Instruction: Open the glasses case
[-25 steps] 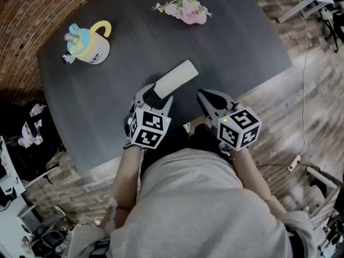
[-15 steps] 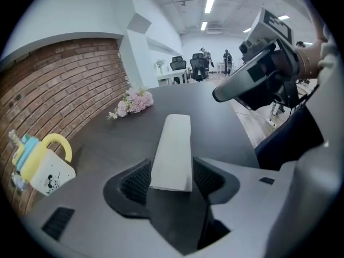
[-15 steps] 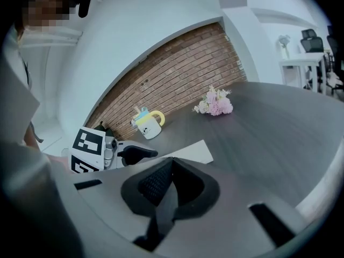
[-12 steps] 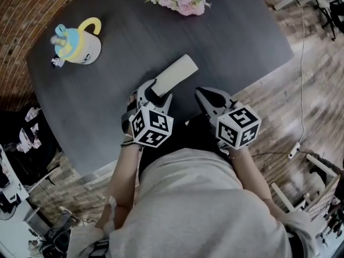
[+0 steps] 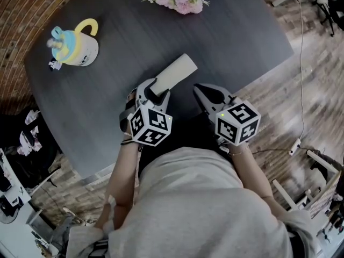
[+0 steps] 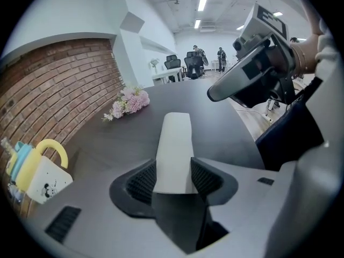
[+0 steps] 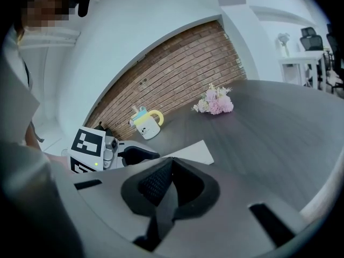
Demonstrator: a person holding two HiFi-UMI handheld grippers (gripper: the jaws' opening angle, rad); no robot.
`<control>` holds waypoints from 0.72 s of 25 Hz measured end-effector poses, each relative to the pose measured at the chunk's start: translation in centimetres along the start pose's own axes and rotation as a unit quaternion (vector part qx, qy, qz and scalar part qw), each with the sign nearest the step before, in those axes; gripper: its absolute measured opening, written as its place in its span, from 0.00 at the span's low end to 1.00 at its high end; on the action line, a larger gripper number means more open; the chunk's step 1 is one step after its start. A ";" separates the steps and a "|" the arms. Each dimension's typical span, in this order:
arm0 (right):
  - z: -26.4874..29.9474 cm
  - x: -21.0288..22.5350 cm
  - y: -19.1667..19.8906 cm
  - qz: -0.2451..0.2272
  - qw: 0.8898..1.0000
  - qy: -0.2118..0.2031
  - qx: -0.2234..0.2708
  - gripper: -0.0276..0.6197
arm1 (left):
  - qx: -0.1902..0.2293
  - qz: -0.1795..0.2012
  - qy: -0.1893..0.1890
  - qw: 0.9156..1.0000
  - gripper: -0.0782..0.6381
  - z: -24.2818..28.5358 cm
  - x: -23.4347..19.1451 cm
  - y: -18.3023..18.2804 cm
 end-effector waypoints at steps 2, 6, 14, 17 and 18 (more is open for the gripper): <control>0.0 -0.1 -0.2 -0.001 1.000 0.000 0.001 0.05 | 0.003 -0.006 0.004 1.000 0.41 -0.1 -0.2 -0.1; -0.1 0.1 -0.4 -0.005 1.000 0.003 0.002 0.05 | 0.018 -0.028 0.007 0.999 0.37 -0.7 -0.6 -0.6; 0.4 -0.2 -1.0 -0.011 1.000 0.001 0.005 0.05 | 0.050 -0.069 -0.006 0.996 0.21 -1.7 -2.6 -1.3; 0.6 -0.2 -1.4 -0.017 1.000 0.003 0.007 0.05 | 0.057 -0.081 -0.017 0.995 0.20 -1.7 -3.5 -1.1; 0.6 -0.2 -1.4 -0.019 1.000 0.004 0.007 0.05 | 0.059 -0.087 -0.022 0.994 0.20 -1.7 -3.8 -1.0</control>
Point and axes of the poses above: the fingertips, and each gripper's own axes: z forward along the fingers, x to its right, y out of its underside, the point moved 4 cm from there along -z, backward along the fingers, and after that the axes turned 7 degrees about x, right-handed, at the moved point
